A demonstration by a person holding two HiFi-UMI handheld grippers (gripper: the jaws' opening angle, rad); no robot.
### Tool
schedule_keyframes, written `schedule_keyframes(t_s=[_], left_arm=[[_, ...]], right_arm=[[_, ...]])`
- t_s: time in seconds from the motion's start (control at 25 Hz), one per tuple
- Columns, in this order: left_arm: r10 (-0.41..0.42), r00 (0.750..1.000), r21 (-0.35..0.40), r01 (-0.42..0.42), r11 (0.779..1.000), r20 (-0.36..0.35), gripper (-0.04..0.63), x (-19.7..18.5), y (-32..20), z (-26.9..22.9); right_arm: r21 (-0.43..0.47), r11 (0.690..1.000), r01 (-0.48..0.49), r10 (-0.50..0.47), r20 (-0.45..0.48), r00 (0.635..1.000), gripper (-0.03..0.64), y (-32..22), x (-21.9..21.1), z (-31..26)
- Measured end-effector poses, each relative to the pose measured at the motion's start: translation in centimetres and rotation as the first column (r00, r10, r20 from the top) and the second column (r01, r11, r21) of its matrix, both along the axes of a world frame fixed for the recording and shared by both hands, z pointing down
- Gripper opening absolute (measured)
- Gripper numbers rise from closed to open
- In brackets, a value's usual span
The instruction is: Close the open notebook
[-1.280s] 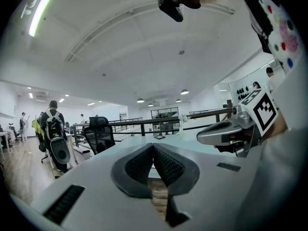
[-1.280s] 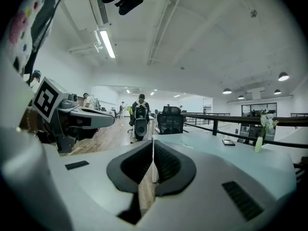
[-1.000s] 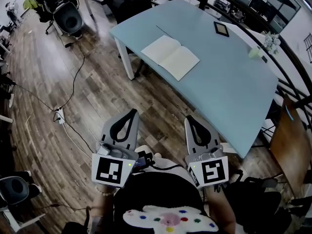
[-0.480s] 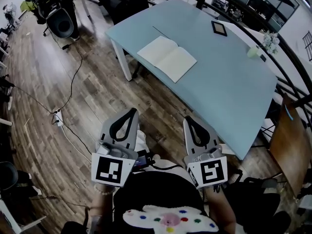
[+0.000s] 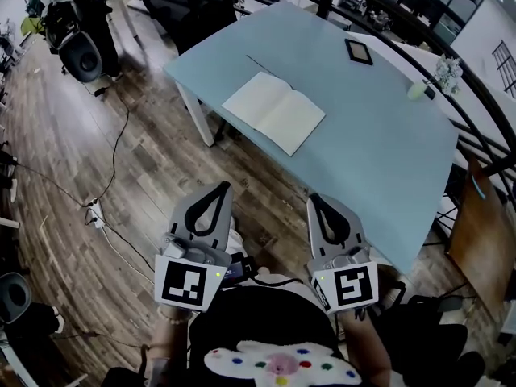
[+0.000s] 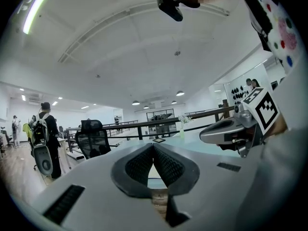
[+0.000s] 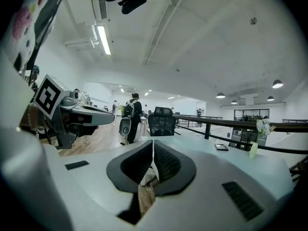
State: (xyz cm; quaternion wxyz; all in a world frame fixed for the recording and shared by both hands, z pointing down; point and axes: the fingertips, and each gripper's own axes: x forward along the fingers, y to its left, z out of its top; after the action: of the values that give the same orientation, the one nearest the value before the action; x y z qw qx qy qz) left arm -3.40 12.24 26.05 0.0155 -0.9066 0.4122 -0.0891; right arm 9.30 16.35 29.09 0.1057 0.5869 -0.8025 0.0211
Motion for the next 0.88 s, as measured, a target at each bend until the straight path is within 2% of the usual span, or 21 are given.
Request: schedule_keyframes(t_s=[0.44, 0.88], left_arm=[[0.064, 0.998, -0.029, -0.064, 0.998, -0.002, 0.017, -1.4, -7.3, -0.7], [0.179, 0.984, 0.017, -0.179, 0.984, 0.019, 0.017, -2.2, -14.9, -2.0]], right_arm=[[-0.026, 0.997, -0.068, 0.067, -0.019, 0.998, 0.035, -6.6, -1.4, -1.3], [-0.028, 0.988, -0.152, 0.151, -0.030, 0.988, 0.035, -13.4, -3.4, -2.4]])
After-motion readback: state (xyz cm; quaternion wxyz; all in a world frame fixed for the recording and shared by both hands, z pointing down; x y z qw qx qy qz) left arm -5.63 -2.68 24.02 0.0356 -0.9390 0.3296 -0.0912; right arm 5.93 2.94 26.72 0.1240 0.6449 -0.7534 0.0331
